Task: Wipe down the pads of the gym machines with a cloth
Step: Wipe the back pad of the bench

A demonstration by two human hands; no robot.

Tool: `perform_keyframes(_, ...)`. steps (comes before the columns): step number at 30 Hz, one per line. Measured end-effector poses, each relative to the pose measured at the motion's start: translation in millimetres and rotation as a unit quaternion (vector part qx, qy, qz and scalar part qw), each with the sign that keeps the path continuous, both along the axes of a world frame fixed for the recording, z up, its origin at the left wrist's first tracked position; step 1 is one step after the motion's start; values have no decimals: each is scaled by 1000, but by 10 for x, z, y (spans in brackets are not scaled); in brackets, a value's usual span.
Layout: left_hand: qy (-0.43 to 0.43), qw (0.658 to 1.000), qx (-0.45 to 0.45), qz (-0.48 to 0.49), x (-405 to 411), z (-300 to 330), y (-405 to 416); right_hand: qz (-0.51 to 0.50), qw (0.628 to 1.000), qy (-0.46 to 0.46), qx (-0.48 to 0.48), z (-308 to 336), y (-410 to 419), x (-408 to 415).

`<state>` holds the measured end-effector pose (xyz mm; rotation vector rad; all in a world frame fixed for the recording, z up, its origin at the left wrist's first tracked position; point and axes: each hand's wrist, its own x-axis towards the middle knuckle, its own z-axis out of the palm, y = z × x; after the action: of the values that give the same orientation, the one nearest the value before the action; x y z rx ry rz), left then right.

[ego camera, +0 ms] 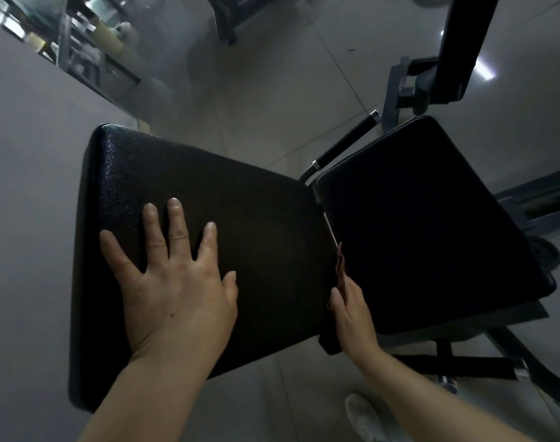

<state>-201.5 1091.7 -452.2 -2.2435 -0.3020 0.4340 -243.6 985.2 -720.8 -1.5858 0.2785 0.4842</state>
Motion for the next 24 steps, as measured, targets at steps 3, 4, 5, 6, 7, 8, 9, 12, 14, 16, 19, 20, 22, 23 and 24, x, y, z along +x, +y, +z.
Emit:
perform_keyframes(3, -4, 1000, 8, 0, 4, -7, 1, 50, 999, -1, -14, 36, -19, 371)
perform_keyframes(4, -4, 1000, 10, 0, 3, -13, 5, 59, 998, 0, -23, 30, 6, 533)
perform_keyframes(5, -4, 1000, 13, 0, 1, -17, 3, 61, 998, 2, -32, 21, 45, 702)
perform_keyframes(6, -3, 1000, 19, -2, 2, -15, 0, 58, 998, 0, -38, 26, 98, 876)
perform_keyframes(7, 1, 1000, 22, -3, -9, -15, -6, 53, 998, 1, -45, 20, 148, 1009)
perform_keyframes(8, 5, 1000, 22, -3, -14, -16, -13, 47, 998, 1, -50, 23, 189, 1110)
perform_keyframes(9, 6, 1000, 22, -3, -13, -20, -18, 38, 998, 0, -48, 22, 218, 1171)
perform_keyframes(12, 11, 1000, 24, 0, -9, -25, -18, 29, 999, -8, -25, 43, 164, 1030)
perform_keyframes(14, 9, 1000, 18, 4, 14, -33, -26, 26, 999, -19, -8, 41, 56, 677)
perform_keyframes(16, 15, 1000, 22, 14, 26, -44, -42, 29, 1000, -8, -8, 51, -41, 228)
perform_keyframes(19, 14, 1000, 14, 19, 28, -84, -17, 66, 996, -24, -56, 101, -86, -72)
perform_keyframes(20, 5, 1000, 6, 20, 22, -92, -8, 68, 996, -28, -60, 117, -83, -3)
perform_keyframes(22, -19, 999, -6, 27, 39, -47, -28, 56, 996, -35, -58, 129, -35, 262)
perform_keyframes(23, -17, 999, -11, 30, 50, -26, -43, 51, 996, -42, -57, 131, -4, 432)
perform_keyframes(24, -8, 1000, -14, 26, 51, -20, -50, 48, 996, -47, -58, 122, 35, 608)
